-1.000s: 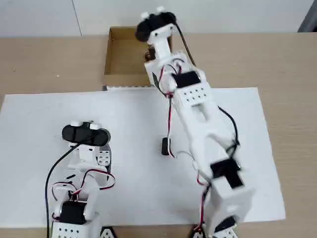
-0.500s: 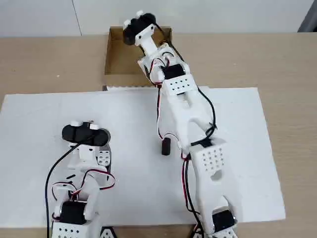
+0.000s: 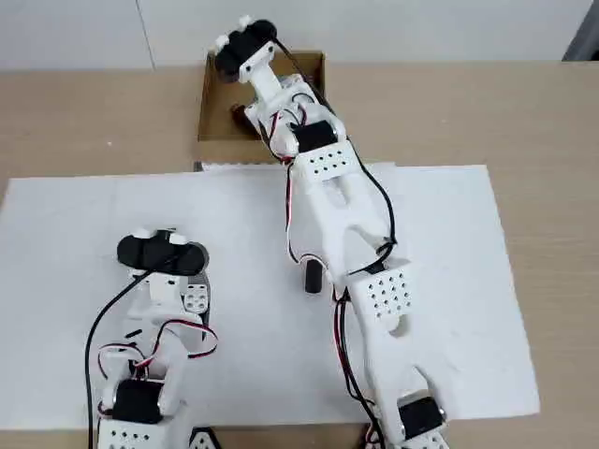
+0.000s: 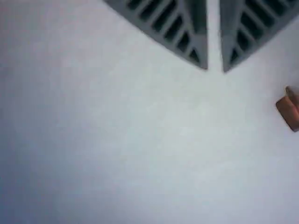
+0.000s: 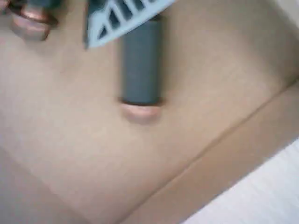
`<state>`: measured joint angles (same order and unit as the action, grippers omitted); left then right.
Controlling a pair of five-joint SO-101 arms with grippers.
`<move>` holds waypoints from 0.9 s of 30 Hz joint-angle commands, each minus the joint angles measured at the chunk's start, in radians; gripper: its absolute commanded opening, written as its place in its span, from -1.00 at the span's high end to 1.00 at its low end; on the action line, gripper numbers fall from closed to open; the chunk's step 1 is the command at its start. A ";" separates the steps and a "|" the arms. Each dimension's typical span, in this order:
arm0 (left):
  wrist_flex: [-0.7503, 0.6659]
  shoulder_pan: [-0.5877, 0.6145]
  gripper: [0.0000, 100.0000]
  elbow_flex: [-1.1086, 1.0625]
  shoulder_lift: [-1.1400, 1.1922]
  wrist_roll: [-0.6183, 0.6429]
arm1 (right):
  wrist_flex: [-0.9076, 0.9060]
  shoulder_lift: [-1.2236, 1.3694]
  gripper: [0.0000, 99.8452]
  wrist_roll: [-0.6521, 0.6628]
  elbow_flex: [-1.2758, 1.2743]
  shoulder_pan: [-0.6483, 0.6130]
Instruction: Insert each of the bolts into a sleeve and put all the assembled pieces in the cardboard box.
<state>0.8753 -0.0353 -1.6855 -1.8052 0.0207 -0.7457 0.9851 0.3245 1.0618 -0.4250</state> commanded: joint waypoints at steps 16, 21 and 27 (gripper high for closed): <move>0.005 0.008 0.99 0.005 -0.009 -0.002 | -0.700 -0.036 0.99 0.002 0.486 -0.019; 0.005 0.008 0.99 0.005 -0.009 -0.002 | -0.866 -0.038 0.99 0.000 0.585 -0.019; 0.005 0.008 0.99 0.005 -0.009 -0.002 | -0.960 -0.051 0.99 -0.101 0.620 -0.019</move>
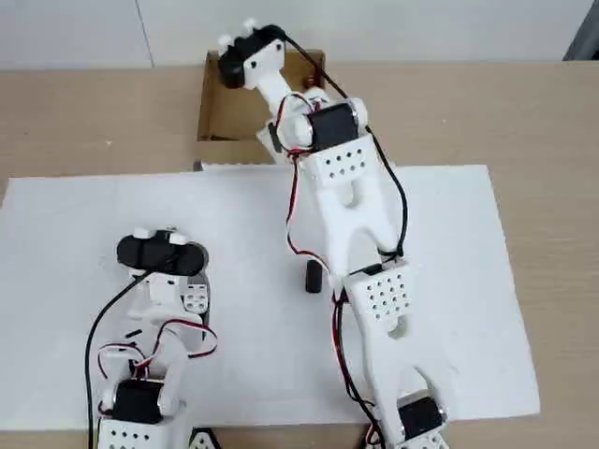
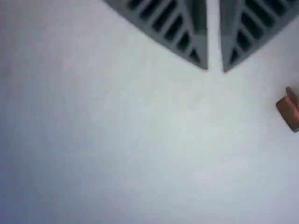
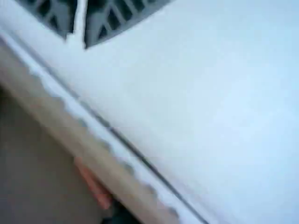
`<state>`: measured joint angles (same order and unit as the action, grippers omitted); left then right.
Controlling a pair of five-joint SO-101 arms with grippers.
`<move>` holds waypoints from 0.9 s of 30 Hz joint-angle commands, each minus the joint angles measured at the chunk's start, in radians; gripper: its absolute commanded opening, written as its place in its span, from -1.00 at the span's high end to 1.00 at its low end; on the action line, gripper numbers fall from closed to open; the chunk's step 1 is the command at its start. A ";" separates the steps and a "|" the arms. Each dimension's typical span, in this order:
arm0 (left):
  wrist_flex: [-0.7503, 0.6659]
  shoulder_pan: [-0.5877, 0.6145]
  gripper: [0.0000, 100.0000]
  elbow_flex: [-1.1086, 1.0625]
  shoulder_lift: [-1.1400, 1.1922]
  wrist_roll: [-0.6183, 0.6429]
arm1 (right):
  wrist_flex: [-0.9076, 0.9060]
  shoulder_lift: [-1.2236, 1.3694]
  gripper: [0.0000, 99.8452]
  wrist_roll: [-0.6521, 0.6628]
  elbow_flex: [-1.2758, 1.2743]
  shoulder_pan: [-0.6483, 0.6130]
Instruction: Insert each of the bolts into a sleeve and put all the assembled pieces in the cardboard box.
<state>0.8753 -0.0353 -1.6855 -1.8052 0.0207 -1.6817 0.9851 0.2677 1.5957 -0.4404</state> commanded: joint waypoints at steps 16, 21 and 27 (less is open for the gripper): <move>0.005 0.008 0.99 0.005 -0.009 -0.002 | -0.031 -0.708 0.98 -0.311 -0.749 -0.036; 0.005 0.008 0.99 0.005 -0.009 -0.002 | -0.031 -0.843 0.98 -0.420 -0.997 -0.036; 0.005 0.008 0.99 0.005 -0.009 -0.002 | -0.031 -0.900 0.76 -0.520 -1.221 -0.038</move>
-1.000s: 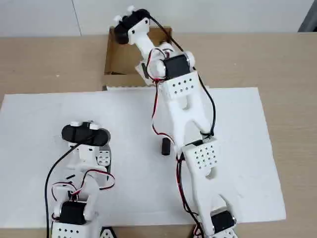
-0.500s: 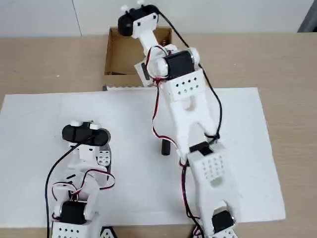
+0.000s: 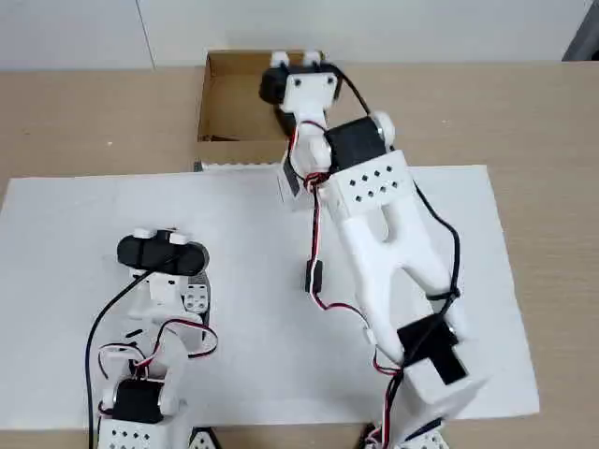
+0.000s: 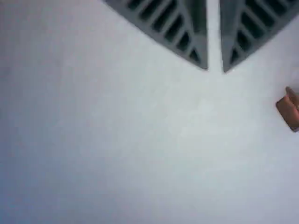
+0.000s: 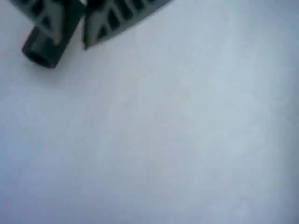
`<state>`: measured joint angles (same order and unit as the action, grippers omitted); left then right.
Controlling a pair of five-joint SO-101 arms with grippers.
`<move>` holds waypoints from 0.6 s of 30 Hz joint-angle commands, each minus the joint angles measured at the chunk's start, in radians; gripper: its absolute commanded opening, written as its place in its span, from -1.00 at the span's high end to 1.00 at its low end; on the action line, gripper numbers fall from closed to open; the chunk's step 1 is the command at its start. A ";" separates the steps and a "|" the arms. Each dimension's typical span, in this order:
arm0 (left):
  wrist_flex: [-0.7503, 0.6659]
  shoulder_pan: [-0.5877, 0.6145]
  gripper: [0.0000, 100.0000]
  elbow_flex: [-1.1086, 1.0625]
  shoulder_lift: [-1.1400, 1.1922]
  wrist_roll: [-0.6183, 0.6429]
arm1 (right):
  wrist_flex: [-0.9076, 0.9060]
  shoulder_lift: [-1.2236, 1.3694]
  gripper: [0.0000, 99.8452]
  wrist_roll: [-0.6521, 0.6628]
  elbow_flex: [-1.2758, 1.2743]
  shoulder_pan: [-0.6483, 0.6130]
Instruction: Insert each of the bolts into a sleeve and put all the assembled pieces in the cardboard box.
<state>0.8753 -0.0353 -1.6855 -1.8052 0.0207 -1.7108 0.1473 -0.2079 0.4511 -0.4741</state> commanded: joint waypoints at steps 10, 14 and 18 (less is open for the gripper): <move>0.005 0.008 0.99 0.005 -0.009 -0.002 | 0.053 -0.044 0.62 -0.074 -0.292 -0.070; 0.005 0.008 0.99 0.005 -0.009 -0.002 | 0.093 -0.019 0.62 -0.110 -0.327 -0.079; 0.006 0.008 0.99 0.005 -0.009 -0.002 | 0.125 0.024 0.62 -0.115 -0.348 -0.079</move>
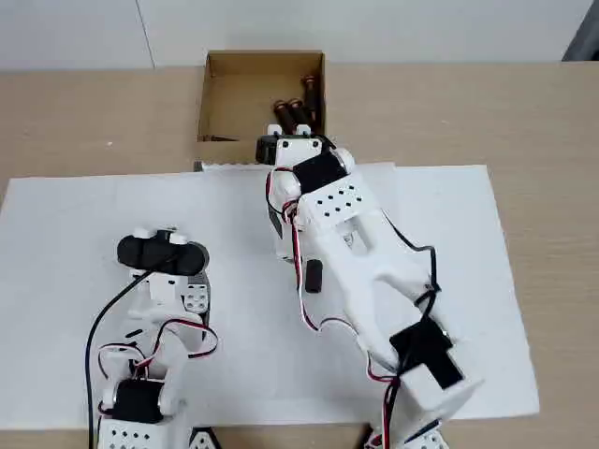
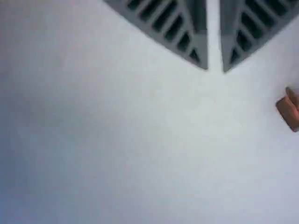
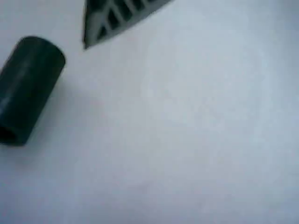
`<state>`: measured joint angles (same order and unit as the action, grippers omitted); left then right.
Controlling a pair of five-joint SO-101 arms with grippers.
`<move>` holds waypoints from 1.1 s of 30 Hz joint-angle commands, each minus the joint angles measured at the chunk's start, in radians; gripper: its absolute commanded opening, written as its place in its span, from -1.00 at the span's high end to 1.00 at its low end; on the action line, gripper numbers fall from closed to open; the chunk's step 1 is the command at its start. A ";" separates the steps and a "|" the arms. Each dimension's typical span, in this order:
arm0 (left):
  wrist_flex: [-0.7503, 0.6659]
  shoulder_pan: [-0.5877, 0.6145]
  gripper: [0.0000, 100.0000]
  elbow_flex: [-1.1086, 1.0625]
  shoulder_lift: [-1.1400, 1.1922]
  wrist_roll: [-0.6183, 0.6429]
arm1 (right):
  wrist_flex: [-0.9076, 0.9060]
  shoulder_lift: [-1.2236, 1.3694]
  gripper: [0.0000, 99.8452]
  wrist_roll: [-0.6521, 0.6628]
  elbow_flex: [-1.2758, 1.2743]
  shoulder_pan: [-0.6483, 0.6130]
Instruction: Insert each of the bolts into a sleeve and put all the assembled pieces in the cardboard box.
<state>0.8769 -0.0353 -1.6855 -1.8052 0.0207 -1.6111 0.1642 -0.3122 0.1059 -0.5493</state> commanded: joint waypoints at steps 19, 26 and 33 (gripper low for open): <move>0.006 0.009 0.99 0.005 -0.009 -0.002 | 0.077 0.183 0.63 -0.077 -0.002 -0.028; 0.006 0.009 0.99 0.005 -0.009 -0.002 | 0.117 0.240 0.63 -0.081 0.000 -0.039; 0.006 0.009 0.99 0.005 -0.009 -0.002 | 0.136 0.271 0.74 -0.081 0.002 -0.039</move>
<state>0.8800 -0.0353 -1.6855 -1.8052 0.0207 -1.4975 0.4327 -0.3844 0.0997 -0.5846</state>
